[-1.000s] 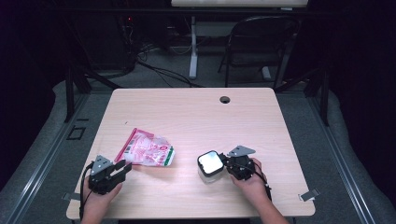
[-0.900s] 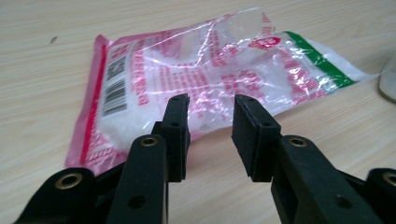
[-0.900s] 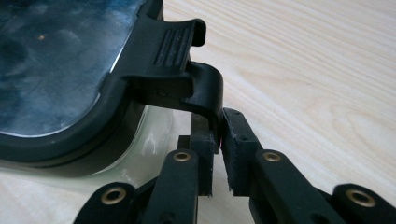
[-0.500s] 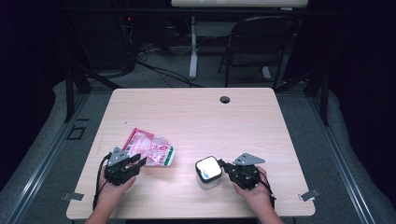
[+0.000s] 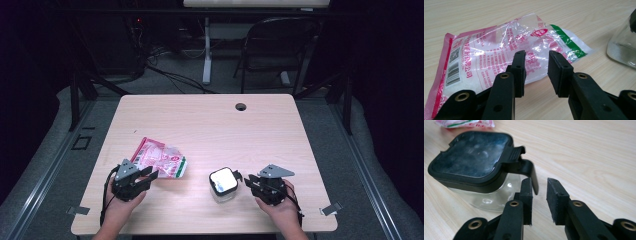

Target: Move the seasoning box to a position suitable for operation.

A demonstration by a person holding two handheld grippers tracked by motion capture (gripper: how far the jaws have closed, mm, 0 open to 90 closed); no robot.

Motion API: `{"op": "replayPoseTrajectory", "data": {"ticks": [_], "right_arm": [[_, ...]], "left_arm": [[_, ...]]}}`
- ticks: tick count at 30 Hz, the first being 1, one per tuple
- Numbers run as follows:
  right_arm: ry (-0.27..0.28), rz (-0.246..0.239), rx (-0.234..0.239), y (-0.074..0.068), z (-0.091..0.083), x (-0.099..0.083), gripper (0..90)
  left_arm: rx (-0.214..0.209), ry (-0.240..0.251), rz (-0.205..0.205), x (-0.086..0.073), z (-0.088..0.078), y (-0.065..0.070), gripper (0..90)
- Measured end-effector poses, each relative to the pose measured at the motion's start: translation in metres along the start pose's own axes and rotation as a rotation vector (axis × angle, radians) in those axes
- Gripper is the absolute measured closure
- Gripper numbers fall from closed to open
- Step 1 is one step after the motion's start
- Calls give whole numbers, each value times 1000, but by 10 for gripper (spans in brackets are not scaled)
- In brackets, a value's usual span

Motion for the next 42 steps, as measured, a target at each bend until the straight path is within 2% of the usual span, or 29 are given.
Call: {"op": "replayPoseTrajectory", "data": {"ticks": [3,5,7,14,18,24,26,27,31,34,37,40,42], "right_arm": [[25,14,-17,5,-7,3,716],[55,40,-29,12,-11,6,704],[59,40,-36,13,-12,7,701],[116,58,-14,21,-12,21,685],[113,62,24,17,-7,30,724],[125,12,53,2,-2,42,745],[123,-5,61,-1,-1,46,754],[119,-11,71,-5,1,48,761],[94,-19,78,-6,6,47,777],[85,-9,91,-7,11,45,784],[71,0,94,-6,12,44,785],[66,15,95,-5,14,42,784],[65,28,97,-4,14,41,782]], "left_arm": [[3,-14,0,-1,-3,0,667],[-1,-20,-5,-3,-4,1,657],[4,-28,-5,-6,-6,1,654],[19,-35,-33,-13,-16,-5,639],[19,-40,-50,-15,-20,-6,631],[29,-32,-63,-13,-28,-3,636],[25,-31,-57,-10,-30,-1,637],[7,-20,-61,-9,-31,2,630],[16,-8,-39,-6,-32,9,585],[-9,-3,-30,-2,-30,15,541],[-17,-12,-17,2,-25,19,539],[-34,-31,-41,6,-19,23,524],[-63,-38,-64,11,-16,28,517]]}}
Point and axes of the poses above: each handheld gripper's, and its own axes: z roughly forward along the jaws, x roughly out of its top, y roughly to its right, the point moved 5 cm from there along z, roughly forward along the jaws, and after that the axes turned 15 degrees about x, right-handed, at the moved point
